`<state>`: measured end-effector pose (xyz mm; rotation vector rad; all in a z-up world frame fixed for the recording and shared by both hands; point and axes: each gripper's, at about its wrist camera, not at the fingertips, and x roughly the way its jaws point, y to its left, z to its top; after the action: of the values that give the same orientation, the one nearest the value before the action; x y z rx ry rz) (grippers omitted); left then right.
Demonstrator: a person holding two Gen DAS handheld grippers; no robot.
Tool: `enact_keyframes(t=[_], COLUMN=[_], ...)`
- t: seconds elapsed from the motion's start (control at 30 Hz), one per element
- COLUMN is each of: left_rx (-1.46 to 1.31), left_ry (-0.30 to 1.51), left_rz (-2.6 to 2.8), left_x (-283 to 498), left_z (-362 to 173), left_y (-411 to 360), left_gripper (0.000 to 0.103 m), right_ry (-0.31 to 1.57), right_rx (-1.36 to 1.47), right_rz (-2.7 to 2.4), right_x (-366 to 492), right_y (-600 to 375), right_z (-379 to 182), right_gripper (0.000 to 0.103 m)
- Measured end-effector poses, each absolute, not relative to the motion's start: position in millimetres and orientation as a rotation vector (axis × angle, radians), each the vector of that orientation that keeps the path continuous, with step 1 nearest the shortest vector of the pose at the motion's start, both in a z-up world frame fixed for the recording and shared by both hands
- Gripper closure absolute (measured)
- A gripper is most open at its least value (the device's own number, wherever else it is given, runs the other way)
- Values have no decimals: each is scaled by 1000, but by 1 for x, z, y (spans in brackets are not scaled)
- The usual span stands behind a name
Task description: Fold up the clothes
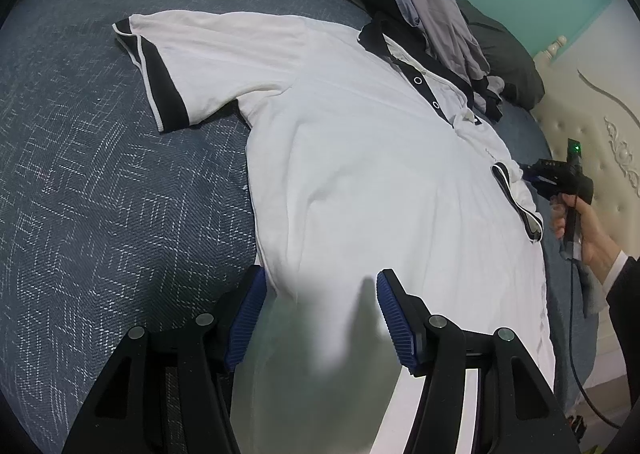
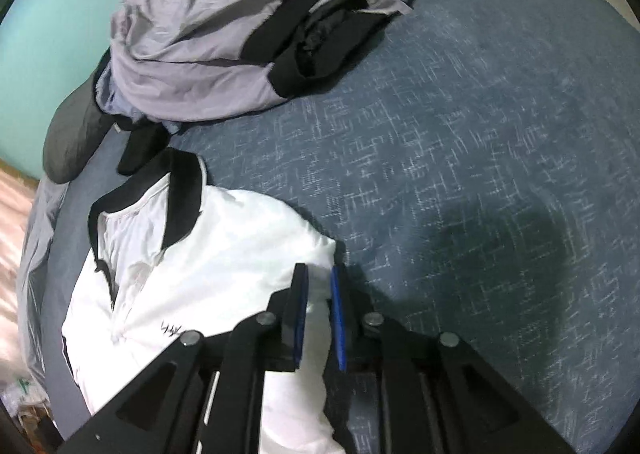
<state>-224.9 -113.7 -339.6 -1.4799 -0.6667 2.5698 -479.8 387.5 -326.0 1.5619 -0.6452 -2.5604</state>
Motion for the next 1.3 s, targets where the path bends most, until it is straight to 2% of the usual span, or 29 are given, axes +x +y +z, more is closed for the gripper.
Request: enact_keyframes(t=[0.2,0.43,0.57,0.7,0.8,0.87,1.03,1.1,1.13,1.3], left_rx=[-1481,-1480,-1479,-1478,-1479,-1480,-1481,-1480,-1480,-1479], left_ry=[-645,-643,-653,-659,-659,-659,-657,-656,-657,-658], left_rz=[2574,2575,2568,2566,2567,2568,2569,2568,2568,2567], left_x=[-225,-225,-225,-224,-224,-224,-223,-223,-223,-222], left_z=[-340,-339,-339,-339,-338,-338,-338,-338,-338,-338], left_y=[-113,-113,-116,-116,-115,-115,-114,-115,-115,-115], left_gripper=[41,41,41,41,41,41,41,41,41,41], right_ry=[-593,-518,-497,-555,-582,-586,-575,-523,-518,-501], right_rx=[1514,1464,1471,1487,1544,1554,1539,1523,1522,1500], right_rz=[-2593,-2626,-2619,-2629,-2605,-2607,-2595,-2606,-2599,-2614], right_x=[-489,-501,-504,-499,-494,-490,-487,-487,-488,-493], right_y=[383,372,367,375,384,387,384,378,377,373], right_z=[-323,-314,-312,-310,-316,-318,-320,-319,-319,-318], right_gripper=[93,102,103,102,93,78,77,81,93,100])
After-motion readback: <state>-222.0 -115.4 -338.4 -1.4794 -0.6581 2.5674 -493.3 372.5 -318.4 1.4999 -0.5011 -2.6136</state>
